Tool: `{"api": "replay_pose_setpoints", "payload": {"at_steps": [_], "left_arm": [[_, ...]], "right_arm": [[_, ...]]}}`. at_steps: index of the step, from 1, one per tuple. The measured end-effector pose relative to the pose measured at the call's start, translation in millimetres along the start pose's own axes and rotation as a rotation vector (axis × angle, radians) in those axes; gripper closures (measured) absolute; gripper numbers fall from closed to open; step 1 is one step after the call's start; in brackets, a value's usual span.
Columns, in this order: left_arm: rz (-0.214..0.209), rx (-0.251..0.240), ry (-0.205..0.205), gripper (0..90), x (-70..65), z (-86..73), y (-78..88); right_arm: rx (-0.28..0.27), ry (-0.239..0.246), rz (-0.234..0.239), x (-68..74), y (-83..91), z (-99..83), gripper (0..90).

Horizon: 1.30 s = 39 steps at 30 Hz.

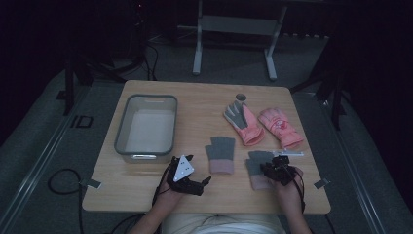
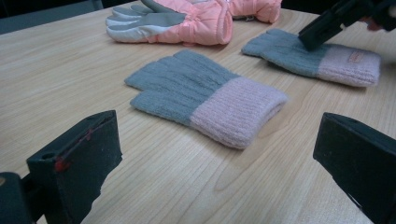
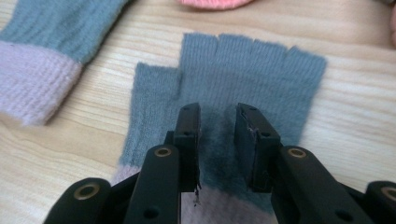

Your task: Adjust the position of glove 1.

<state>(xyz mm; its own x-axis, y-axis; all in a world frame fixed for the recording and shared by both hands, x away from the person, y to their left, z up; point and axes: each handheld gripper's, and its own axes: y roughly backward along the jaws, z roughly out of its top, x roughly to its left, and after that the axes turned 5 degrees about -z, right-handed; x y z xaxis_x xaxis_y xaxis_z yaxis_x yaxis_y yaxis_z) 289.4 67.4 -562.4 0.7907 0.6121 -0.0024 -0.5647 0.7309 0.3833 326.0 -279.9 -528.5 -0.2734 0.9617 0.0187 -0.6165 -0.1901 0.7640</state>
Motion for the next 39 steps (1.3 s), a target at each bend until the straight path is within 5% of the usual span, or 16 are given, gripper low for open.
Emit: {"api": "replay_pose_setpoints", "payload": {"at_steps": [5,6,7,12,16,24,33,39], "left_arm": [[-0.001,0.0,-0.001,0.6,0.1,0.0,0.0],[-0.002,-0.001,0.0,0.6,0.2,-0.1,0.1],[-0.002,0.0,0.001,0.5,0.3,0.0,0.1],[0.0,0.001,0.003,0.6,0.3,0.0,0.0],[-0.002,0.001,0.006,0.6,0.9,0.1,0.1],[0.001,0.002,0.009,0.5,1.1,0.1,0.1],[0.0,0.003,0.005,0.6,0.9,0.1,0.1],[-0.002,0.002,0.007,0.6,1.1,0.1,0.1]], "right_arm": [[-0.033,0.091,0.033,-2.8,10.5,6.4,69.8],[-0.051,0.169,0.103,-6.5,14.1,10.2,69.0],[-0.051,0.214,0.123,-8.5,15.1,11.9,69.0],[-0.025,0.326,0.199,-19.8,12.6,17.8,67.7],[0.025,0.383,0.216,-24.8,5.6,18.0,62.9],[0.07,0.386,0.201,-25.5,-10.6,9.3,62.7],[0.034,0.338,0.156,-21.6,-14.4,1.7,81.8],[0.027,0.304,0.121,-17.0,-14.1,0.7,84.6]]}}
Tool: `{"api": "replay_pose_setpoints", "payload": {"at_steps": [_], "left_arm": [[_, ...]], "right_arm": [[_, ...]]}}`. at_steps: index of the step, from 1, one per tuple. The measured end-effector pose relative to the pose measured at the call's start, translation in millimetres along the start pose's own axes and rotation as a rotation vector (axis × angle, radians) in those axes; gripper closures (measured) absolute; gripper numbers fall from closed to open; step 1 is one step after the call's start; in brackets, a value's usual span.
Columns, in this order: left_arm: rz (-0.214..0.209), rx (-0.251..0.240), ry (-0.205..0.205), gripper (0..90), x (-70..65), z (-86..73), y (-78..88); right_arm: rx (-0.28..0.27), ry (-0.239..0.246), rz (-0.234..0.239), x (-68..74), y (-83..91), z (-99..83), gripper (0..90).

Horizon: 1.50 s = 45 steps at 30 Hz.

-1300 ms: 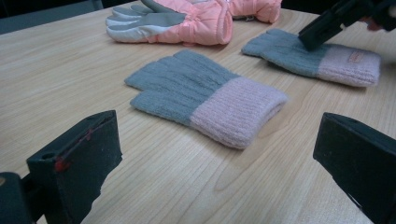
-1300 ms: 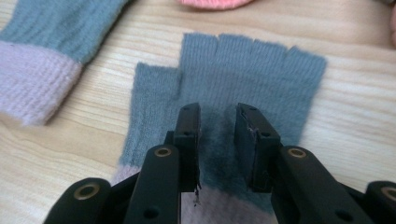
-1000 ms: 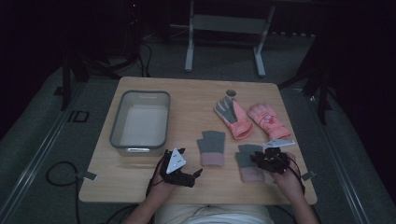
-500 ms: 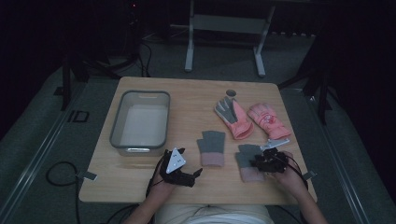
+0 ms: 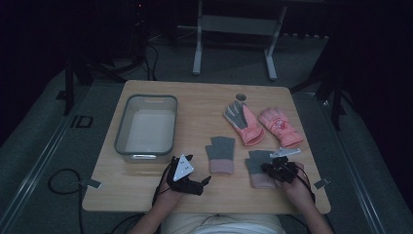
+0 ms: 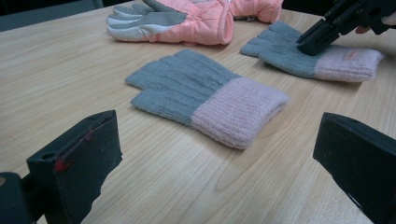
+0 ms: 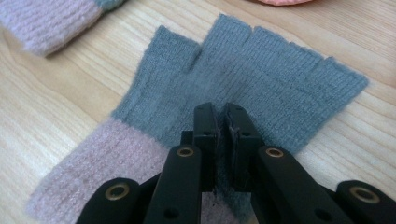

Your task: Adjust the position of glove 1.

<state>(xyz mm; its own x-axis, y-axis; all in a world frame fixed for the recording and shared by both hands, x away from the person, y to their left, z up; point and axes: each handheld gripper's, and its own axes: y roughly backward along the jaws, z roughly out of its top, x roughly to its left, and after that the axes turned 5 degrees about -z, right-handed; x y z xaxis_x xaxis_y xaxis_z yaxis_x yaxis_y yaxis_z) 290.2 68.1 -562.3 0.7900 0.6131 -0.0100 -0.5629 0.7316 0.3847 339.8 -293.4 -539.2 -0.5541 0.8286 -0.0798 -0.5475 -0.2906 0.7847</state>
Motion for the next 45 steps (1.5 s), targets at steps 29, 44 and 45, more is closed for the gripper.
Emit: {"api": "replay_pose_setpoints", "payload": {"at_steps": [29,44,45], "left_arm": [[-0.006,-0.009,0.002,0.6,0.3,-0.2,0.4],[-0.01,-0.003,0.003,0.6,0.6,-0.3,0.8],[-0.011,-0.003,0.002,0.6,0.6,-0.3,0.7]], "right_arm": [[-0.21,-0.009,0.083,55.6,46.0,125.6,85.9],[-0.106,-0.005,0.132,77.4,-11.5,120.8,85.8],[-0.094,-0.008,0.132,77.2,-17.3,118.4,85.7]]}}
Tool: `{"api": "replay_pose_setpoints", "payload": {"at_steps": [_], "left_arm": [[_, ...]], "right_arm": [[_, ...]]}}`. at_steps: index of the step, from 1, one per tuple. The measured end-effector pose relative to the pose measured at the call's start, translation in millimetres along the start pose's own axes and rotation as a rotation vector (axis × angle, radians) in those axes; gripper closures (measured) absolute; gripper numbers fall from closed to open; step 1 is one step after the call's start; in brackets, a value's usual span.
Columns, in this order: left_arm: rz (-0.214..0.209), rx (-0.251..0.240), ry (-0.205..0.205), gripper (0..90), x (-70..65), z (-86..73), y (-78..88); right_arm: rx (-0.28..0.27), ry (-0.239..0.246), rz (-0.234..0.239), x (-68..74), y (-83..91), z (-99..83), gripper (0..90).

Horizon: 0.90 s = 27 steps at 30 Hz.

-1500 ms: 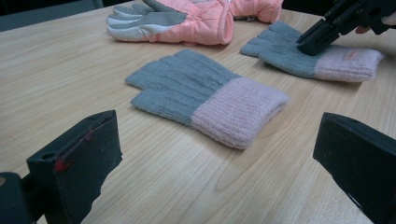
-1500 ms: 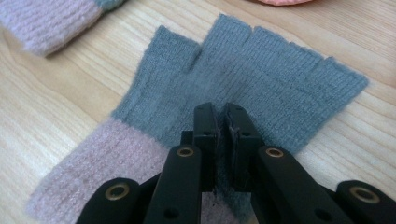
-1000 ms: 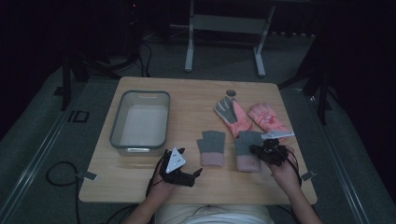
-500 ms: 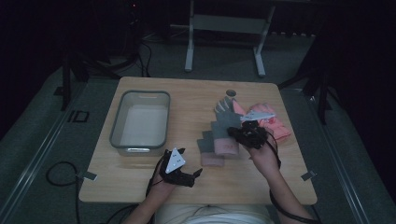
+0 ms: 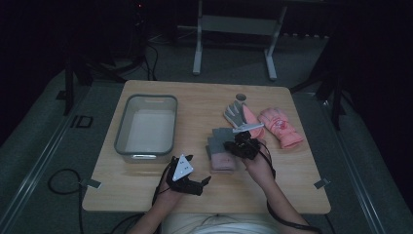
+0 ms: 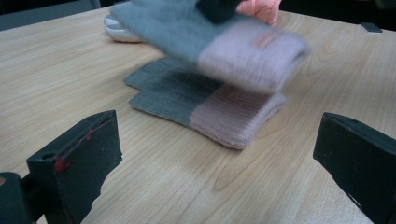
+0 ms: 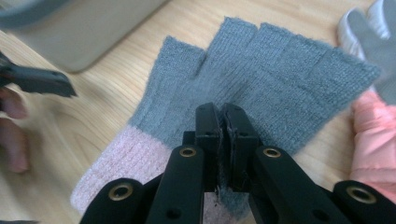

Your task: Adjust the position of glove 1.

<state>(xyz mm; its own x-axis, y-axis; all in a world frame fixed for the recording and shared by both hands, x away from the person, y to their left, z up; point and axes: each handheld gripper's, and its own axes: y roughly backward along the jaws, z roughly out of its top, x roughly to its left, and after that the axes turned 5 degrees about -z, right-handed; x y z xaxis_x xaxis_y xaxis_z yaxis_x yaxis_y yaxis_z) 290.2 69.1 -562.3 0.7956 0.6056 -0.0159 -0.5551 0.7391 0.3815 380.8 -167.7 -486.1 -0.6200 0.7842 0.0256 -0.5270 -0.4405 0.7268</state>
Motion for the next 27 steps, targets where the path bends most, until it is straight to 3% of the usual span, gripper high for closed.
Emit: {"api": "replay_pose_setpoints", "payload": {"at_steps": [18,22,27], "left_arm": [[0.001,0.014,0.003,0.6,-0.4,0.6,-1.2],[0.046,0.029,0.019,0.6,-0.6,1.3,-2.8],[0.023,0.019,0.009,0.6,-0.9,0.9,-2.1]], "right_arm": [[0.078,-0.018,-0.015,-2.9,-40.9,-19.9,84.3],[0.076,-0.02,-0.012,-3.2,-42.1,-21.9,83.5],[0.071,-0.021,-0.007,-2.9,-38.8,-20.8,76.1]]}}
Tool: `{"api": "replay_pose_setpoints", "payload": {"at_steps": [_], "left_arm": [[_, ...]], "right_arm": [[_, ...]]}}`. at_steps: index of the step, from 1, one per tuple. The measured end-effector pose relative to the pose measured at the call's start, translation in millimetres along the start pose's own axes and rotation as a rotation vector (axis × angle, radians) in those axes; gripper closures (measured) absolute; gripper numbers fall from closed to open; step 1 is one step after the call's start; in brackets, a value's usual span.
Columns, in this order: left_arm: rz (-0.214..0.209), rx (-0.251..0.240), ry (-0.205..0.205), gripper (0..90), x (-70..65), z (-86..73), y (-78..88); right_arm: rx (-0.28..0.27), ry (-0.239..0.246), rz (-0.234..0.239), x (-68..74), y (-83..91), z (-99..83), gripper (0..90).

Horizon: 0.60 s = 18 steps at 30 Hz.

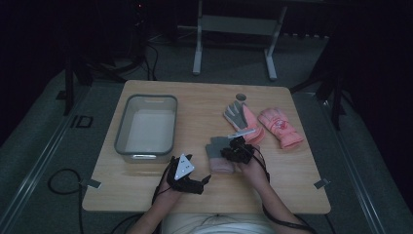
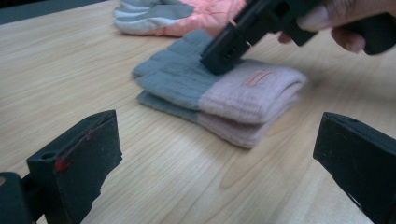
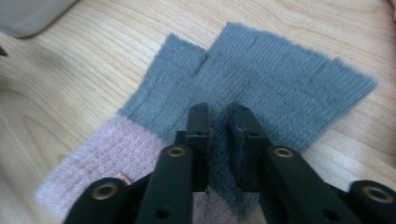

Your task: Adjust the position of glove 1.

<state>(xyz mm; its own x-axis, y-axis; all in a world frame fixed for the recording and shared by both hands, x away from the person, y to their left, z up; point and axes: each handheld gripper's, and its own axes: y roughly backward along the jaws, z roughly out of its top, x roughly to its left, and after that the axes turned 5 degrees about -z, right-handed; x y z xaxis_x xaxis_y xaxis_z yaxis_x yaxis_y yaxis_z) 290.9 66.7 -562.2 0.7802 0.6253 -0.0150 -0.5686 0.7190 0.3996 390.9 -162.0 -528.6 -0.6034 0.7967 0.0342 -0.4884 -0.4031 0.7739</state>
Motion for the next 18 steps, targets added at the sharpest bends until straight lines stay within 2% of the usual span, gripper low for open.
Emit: {"api": "replay_pose_setpoints", "payload": {"at_steps": [2,4,6,8,11,13,14,15,16,17,18], "left_arm": [[-0.007,0.002,-0.029,0.6,-2.7,0.9,0.4],[-0.025,-0.017,-0.053,0.6,-5.1,2.7,1.6],[-0.013,0.009,-0.072,0.7,-8.2,7.5,2.2],[-0.001,0.005,-0.076,6.1,-9.1,9.5,3.1],[-0.006,0.03,-0.055,6.9,-9.0,18.6,2.1],[-0.037,0.058,-0.037,7.0,-8.2,25.2,0.0],[-0.055,0.104,-0.06,7.1,-8.7,30.9,-2.7],[-0.068,0.13,-0.108,7.3,-9.1,34.2,-4.3],[-0.098,0.134,-0.143,7.3,-9.2,37.4,-6.0],[-0.137,0.136,-0.156,7.3,-8.7,41.2,-8.2],[-0.156,0.144,-0.167,7.3,-7.8,45.2,-11.4]], "right_arm": [[-0.027,0.013,0.009,-0.8,9.9,3.0,72.3],[-0.063,0.022,0.024,-5.8,19.8,7.5,67.8],[-0.087,0.025,0.015,-12.1,29.2,12.2,62.6],[-0.1,0.027,0.02,-14.4,32.6,13.7,60.2],[-0.166,0.05,0.039,-28.8,46.9,20.4,62.2],[-0.167,0.062,0.038,-32.4,48.6,22.0,62.3],[-0.169,0.077,0.041,-34.9,49.0,22.9,62.3],[-0.172,0.087,0.054,-40.3,49.3,24.6,62.6],[-0.173,0.088,0.057,-43.8,48.9,26.0,62.7],[-0.17,0.089,0.056,-47.3,47.7,27.9,62.6],[-0.165,0.084,0.054,-50.1,46.1,30.3,62.7]]}}
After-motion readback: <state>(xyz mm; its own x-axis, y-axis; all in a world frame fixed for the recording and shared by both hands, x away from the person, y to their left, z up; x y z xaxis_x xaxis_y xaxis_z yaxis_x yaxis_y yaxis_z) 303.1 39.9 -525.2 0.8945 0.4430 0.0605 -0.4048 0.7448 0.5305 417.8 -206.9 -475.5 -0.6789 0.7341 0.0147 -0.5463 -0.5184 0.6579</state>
